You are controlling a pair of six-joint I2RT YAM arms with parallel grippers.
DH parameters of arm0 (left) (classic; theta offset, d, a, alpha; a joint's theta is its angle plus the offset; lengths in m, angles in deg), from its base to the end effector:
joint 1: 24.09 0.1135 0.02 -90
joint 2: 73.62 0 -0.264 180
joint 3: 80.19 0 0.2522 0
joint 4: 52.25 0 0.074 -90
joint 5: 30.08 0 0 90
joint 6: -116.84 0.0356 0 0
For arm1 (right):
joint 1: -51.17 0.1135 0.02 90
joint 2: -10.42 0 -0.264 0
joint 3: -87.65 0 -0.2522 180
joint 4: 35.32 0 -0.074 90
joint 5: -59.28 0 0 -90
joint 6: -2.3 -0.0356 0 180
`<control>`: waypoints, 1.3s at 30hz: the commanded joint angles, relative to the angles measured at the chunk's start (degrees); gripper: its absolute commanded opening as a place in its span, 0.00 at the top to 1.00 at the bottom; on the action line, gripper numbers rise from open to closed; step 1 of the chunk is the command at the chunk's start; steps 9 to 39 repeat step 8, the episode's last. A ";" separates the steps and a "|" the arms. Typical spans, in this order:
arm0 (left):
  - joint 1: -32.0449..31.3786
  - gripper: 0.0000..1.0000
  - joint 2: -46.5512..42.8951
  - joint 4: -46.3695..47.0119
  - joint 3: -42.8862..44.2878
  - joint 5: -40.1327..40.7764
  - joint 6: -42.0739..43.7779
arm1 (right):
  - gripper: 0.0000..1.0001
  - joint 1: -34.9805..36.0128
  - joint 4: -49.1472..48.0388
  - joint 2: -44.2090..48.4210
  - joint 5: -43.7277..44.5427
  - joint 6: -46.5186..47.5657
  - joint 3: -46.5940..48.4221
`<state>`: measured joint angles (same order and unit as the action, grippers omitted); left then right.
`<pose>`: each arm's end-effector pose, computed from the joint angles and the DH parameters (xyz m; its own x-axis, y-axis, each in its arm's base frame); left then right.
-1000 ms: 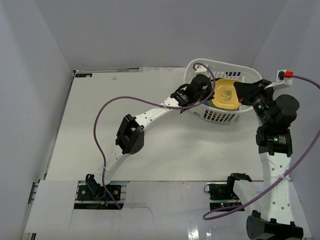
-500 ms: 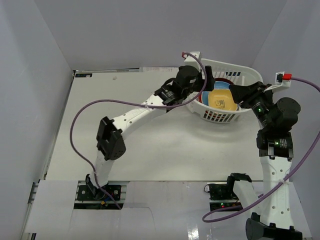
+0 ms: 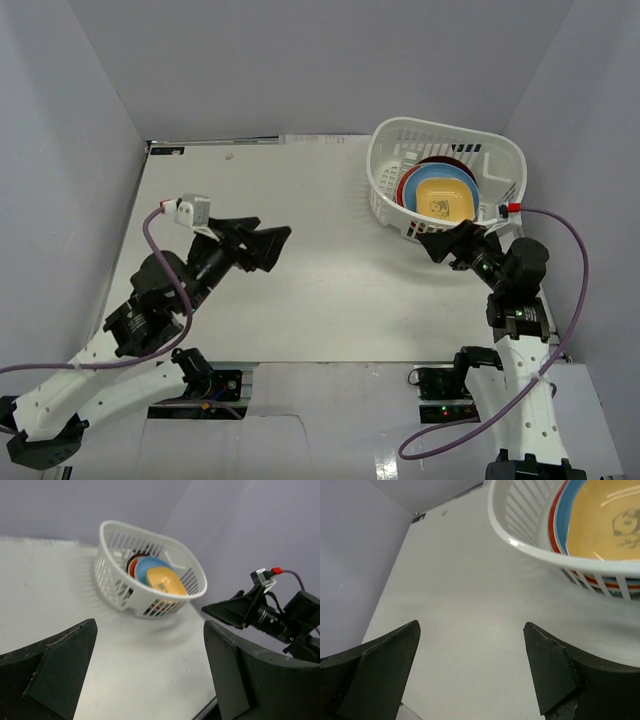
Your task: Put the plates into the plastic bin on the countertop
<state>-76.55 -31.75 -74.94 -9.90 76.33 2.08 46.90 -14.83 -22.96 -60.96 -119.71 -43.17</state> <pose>0.1011 -0.1151 0.4205 -0.1916 -0.4100 -0.8917 0.5607 0.7000 -0.4423 0.1476 0.0070 0.3189 -0.3004 0.4816 -0.8233 -0.3267 0.7590 0.5632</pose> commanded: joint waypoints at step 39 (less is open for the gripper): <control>0.00 0.02 -19.20 -14.45 -16.37 5.13 -7.77 | 0.10 0.93 -5.13 10.19 -5.19 -4.01 -6.69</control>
